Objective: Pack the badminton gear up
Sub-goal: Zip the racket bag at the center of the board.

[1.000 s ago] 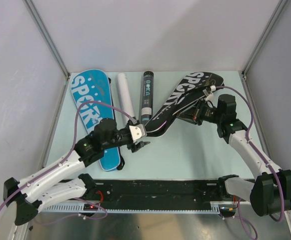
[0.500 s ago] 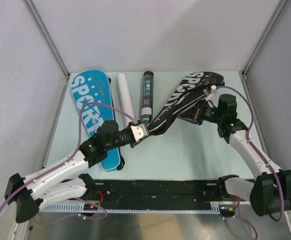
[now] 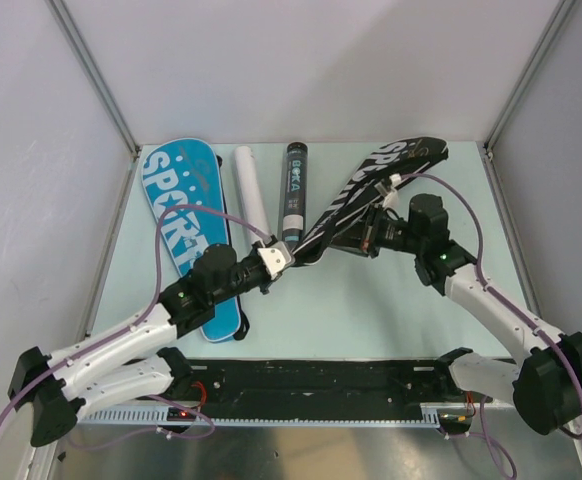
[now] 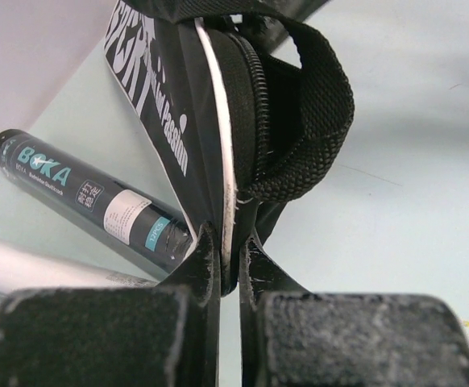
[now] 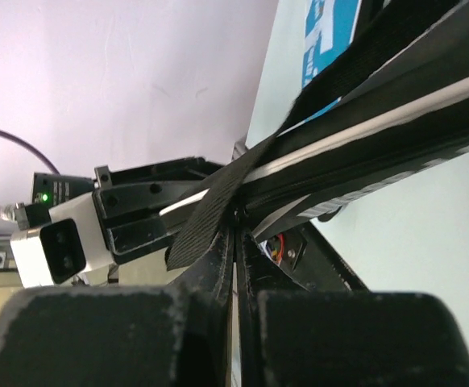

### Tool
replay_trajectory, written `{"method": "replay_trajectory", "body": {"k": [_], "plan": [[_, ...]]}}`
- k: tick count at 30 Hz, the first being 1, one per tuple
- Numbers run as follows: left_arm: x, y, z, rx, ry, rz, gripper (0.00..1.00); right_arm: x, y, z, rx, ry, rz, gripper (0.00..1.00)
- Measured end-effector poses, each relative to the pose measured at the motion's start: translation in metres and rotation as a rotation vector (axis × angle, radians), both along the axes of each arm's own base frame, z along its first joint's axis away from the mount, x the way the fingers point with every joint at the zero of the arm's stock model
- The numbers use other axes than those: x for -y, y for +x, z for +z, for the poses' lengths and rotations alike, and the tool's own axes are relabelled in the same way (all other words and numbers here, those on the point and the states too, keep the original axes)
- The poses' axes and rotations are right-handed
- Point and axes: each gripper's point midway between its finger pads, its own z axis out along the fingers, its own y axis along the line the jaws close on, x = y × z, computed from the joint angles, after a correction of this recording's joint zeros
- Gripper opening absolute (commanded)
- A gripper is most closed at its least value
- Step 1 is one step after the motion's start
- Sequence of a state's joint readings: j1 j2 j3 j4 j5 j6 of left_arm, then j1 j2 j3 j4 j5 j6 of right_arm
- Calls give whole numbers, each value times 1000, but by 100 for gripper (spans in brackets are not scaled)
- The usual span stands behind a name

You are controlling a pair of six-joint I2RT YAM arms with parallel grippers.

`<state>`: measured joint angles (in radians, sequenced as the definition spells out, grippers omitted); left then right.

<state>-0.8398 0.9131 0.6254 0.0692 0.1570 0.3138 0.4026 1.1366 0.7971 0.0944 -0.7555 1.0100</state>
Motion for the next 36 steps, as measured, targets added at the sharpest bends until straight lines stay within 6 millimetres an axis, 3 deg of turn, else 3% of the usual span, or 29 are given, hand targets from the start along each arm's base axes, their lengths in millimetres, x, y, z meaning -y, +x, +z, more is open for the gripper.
{"method": "replay_trajectory", "body": {"k": [4,15,20,27,36], "plan": [[-3,3,-2,5,3,24,0,-19,-13,2,3,3,30,0],[-5,12,-11,-18,16,75,0,-40,-19,6,25,-4,4,0],[-1,17,-9,-23,3,90,0,-51,-34,12,31,5,64,0],[4,20,-2,-28,-29,95,0,-55,-44,17,46,14,97,0],[5,20,-11,-63,-16,99,0,-61,-47,3,63,-60,75,3]]}}
